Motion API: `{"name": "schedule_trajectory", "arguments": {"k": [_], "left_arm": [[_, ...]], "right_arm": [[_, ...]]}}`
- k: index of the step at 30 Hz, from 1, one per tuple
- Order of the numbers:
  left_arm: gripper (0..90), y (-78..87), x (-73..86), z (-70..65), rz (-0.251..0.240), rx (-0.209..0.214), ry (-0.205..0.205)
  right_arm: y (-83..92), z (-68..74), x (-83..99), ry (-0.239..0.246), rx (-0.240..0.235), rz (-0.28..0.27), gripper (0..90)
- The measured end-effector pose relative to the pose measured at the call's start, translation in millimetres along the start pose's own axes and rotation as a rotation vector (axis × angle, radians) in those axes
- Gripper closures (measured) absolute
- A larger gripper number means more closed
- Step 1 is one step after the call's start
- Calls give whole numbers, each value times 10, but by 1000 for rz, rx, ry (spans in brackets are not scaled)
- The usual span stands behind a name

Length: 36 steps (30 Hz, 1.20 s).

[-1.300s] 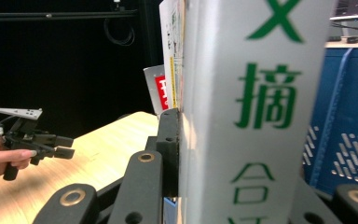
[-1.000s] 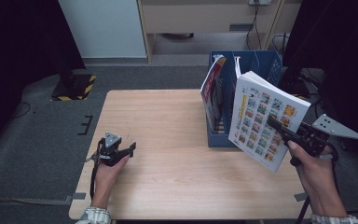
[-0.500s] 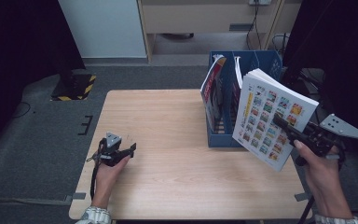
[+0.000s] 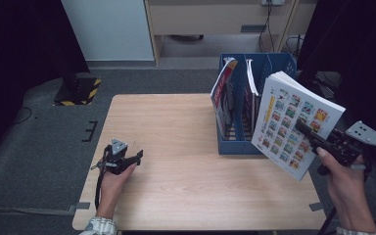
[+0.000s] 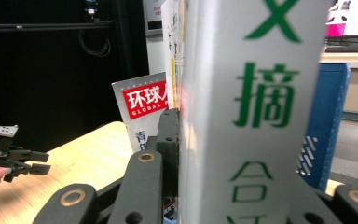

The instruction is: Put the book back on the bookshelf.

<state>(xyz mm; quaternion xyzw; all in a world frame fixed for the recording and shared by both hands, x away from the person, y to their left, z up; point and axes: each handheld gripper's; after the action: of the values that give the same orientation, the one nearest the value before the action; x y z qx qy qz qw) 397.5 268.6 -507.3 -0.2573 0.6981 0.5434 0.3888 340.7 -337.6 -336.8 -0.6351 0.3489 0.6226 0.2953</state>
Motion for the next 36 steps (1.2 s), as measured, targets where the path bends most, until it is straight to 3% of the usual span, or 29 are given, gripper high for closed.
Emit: {"name": "schedule_trajectory", "arguments": {"k": [12, 19, 36], "left_arm": [[305, 1, -2, -3, -2, 0, -2], [307, 8, -5, 4, -7, -2, 1], [307, 20, -8, 10, -13, -4, 2]], "right_arm": [[5, -82, -145, 6, 60, -12, 738], [-163, -198, -210, 15, 127, 13, 738], [-508, -401, -213, 19, 234, 64, 738]]}}
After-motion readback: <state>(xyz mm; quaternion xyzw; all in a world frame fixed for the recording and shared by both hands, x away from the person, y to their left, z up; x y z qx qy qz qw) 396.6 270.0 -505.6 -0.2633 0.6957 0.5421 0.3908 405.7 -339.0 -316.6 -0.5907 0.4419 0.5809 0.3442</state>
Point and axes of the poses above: each handheld gripper's, and its own axes: y roughly backward along the jaws, x roughly out of its underside, z roughly to its left, and after that the axes turned 8 degrees about y, right-handed
